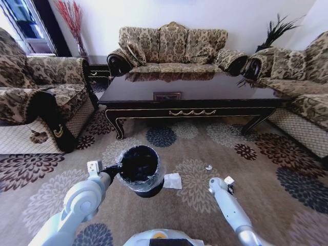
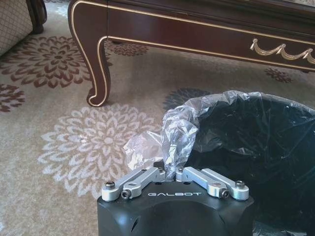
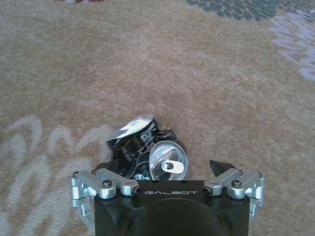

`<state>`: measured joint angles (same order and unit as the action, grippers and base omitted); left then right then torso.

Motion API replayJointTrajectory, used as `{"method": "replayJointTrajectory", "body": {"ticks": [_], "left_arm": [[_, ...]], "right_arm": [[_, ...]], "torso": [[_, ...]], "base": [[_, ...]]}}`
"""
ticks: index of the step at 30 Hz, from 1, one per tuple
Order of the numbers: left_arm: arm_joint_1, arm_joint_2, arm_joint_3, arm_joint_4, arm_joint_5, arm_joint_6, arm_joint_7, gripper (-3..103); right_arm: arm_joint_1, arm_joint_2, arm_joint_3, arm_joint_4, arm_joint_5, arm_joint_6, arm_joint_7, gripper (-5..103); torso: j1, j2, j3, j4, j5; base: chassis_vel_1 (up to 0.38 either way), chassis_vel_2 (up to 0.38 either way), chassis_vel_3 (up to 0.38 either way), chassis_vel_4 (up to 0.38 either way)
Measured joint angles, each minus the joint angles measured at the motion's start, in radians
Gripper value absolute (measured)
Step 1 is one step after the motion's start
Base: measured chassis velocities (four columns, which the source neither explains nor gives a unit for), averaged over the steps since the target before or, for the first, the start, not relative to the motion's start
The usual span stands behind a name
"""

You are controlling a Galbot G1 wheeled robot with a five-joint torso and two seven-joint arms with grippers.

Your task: Move to the front of the table and pick up the trash from the floor, then place it into the trash bin.

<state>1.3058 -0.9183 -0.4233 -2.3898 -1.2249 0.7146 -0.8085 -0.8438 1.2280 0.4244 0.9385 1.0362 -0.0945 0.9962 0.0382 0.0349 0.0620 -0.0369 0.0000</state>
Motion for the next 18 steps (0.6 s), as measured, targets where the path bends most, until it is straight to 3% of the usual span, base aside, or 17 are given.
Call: {"method": "replayJointTrajectory", "body": {"ticks": [4, 8, 10, 13, 18], "left_arm": [[0.002, 0.0, -0.002, 0.0, 0.0, 0.0, -0.001, 4], [-0.004, -0.004, -0.002, 0.002, -0.002, 0.0, -0.001, 4], [-0.007, -0.005, -0.001, 0.003, -0.002, 0.0, -0.001, 4], [-0.012, -0.009, 0.003, 0.007, -0.002, 0.0, -0.001, 4], [-0.014, -0.011, 0.008, 0.01, -0.002, 0.0, -0.001, 4]], "right_arm": [[0.019, 0.007, -0.004, -0.015, -0.009, 0.001, -0.002, 102], [0.021, 0.009, -0.006, -0.017, -0.017, 0.001, -0.001, 83], [0.018, 0.009, -0.006, -0.017, -0.017, 0.001, -0.001, 83], [0.004, 0.008, -0.005, -0.02, -0.02, 0.003, -0.004, 66], [-0.008, 0.005, -0.004, -0.025, -0.021, 0.011, -0.012, 59]], "torso": [[0.0, 0.0, 0.0, 0.0002, 0.0], [0.0, 0.0, 0.0, 0.0001, 0.0], [0.0, 0.0, 0.0, 0.0, 0.0], [0.0, 0.0, 0.0, 0.0, -0.0001], [0.0, 0.0, 0.0, 0.0002, -0.0007]], "base": [[0.0, 0.0, 0.0, 0.0], [0.0, 0.0, 0.0, 0.0], [0.0, 0.0, 0.0, 0.0], [0.0, 0.0, 0.0, 0.0], [0.0, 0.0, 0.0, 0.0]]}}
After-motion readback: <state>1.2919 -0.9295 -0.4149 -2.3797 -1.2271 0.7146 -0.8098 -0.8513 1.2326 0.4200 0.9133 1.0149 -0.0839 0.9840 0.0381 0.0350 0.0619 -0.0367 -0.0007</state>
